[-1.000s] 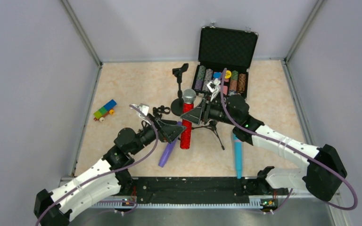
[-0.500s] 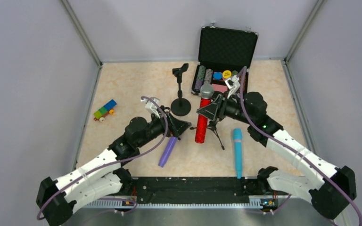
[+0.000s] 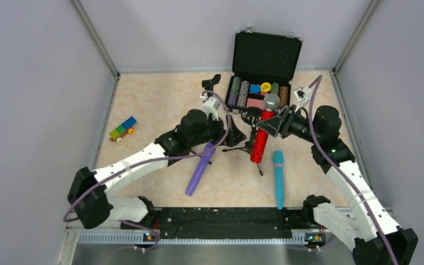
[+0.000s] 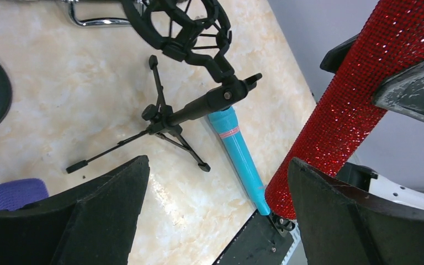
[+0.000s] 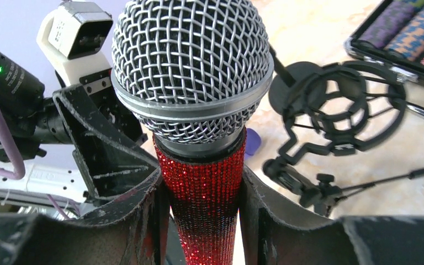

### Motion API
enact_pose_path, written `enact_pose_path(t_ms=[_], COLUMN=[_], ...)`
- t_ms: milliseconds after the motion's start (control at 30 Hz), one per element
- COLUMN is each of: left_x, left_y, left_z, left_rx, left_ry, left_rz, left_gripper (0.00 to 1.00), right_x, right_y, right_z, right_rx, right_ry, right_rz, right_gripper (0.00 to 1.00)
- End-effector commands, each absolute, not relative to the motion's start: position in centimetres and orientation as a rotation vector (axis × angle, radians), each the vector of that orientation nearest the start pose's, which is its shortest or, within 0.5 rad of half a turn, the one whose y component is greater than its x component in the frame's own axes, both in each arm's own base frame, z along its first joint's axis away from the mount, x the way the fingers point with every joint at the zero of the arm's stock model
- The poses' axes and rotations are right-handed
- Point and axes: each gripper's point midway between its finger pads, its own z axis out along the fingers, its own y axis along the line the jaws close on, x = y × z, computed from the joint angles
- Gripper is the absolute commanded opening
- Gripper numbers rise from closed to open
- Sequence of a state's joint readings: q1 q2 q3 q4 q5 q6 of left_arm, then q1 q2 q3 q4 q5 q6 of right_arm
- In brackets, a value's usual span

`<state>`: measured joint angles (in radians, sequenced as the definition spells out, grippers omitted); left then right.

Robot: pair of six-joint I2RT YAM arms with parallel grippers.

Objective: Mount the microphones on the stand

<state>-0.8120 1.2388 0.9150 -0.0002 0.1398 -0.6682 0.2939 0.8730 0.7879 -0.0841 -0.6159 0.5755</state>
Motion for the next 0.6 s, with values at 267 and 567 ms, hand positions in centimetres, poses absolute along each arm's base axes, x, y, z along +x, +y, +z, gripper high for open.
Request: enact_pose_path(t_ms=[267, 567], left_x=[26.7, 28.8], left_y=[-38.9, -41.1], left_z=[23.4, 20.3], left_rx=[0.355, 0.347], left_ry=[2.1, 2.152], left_rz=[-0.79, -0.532], left_gripper=[0.98, 0.88], right_x=[25.5, 25.3], right_y=[13.6, 10.0], right_z=[30.1, 31.3], right_rx=[-0.108, 0.0], right_ry=[1.878, 1.837], right_rz=[0.875, 0.64], right_gripper=[0.0, 0.0])
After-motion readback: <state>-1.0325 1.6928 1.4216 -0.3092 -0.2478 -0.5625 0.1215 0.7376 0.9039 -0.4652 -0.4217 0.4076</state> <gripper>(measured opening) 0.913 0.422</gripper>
